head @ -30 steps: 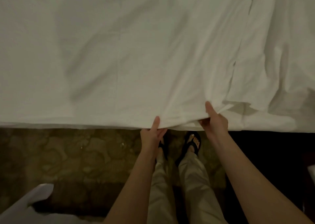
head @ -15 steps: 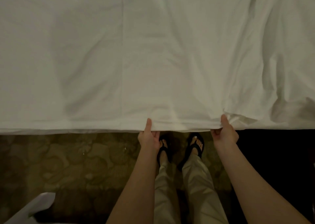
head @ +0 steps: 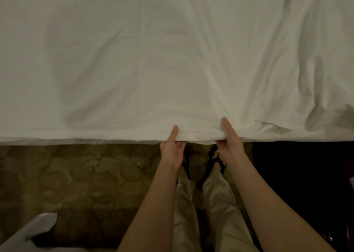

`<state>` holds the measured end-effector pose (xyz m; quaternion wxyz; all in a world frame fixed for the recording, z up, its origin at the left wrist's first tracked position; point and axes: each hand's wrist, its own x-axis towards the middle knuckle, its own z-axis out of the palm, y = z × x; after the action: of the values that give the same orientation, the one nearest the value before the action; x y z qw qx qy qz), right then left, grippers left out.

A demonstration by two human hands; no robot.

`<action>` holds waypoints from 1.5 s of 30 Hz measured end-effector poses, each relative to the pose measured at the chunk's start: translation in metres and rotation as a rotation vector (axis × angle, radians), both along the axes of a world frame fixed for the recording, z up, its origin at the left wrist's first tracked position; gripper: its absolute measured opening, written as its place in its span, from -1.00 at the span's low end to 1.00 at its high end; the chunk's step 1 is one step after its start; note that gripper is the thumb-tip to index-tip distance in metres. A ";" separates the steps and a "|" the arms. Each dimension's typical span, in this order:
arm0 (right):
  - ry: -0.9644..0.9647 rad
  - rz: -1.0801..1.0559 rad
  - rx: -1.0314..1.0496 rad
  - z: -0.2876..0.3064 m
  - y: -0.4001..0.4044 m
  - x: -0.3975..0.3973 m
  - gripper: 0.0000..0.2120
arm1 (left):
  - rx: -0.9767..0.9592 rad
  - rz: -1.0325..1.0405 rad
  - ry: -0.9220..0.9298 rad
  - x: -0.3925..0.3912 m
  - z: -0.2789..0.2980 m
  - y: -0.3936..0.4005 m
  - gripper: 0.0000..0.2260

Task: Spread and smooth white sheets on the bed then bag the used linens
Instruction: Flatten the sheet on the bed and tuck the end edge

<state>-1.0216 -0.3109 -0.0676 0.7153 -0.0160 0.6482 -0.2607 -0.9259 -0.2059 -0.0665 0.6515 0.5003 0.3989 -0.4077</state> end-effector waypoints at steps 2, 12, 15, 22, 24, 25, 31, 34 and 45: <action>-0.021 0.020 -0.011 0.001 0.003 0.010 -0.54 | -0.034 0.016 -0.016 -0.002 0.003 -0.005 -0.68; -0.108 -0.129 0.047 0.001 -0.003 0.006 -0.64 | -0.010 0.130 -0.095 0.041 -0.009 0.020 -0.60; 0.040 -0.122 0.027 -0.002 0.003 0.005 -0.61 | 0.101 0.101 -0.102 0.041 -0.008 0.030 -0.73; 0.060 -0.070 0.021 0.002 0.017 0.024 -0.58 | 0.057 0.174 -0.064 0.042 -0.008 0.035 -0.71; 0.126 -0.024 0.027 0.001 0.025 0.024 -0.64 | 0.129 0.162 -0.075 0.038 -0.006 0.033 -0.78; 0.170 0.004 0.045 -0.001 0.030 0.018 -0.71 | 0.172 0.136 -0.056 0.035 -0.005 0.034 -0.80; 0.252 0.812 0.144 0.025 0.022 -0.010 -0.72 | 0.142 -0.881 0.185 0.001 0.026 0.014 -0.66; 0.248 1.048 0.037 0.045 -0.017 -0.007 -0.61 | 0.079 -1.064 0.060 0.003 0.036 -0.016 -0.61; 0.255 1.069 -0.395 0.066 -0.237 0.032 -0.69 | 0.050 -0.817 -0.295 0.058 0.046 -0.238 -0.77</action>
<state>-0.9893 -0.5475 -0.0020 0.6474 -0.5050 0.5703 0.0246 -0.8674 -0.4442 -0.0209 0.4742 0.6857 0.0804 -0.5464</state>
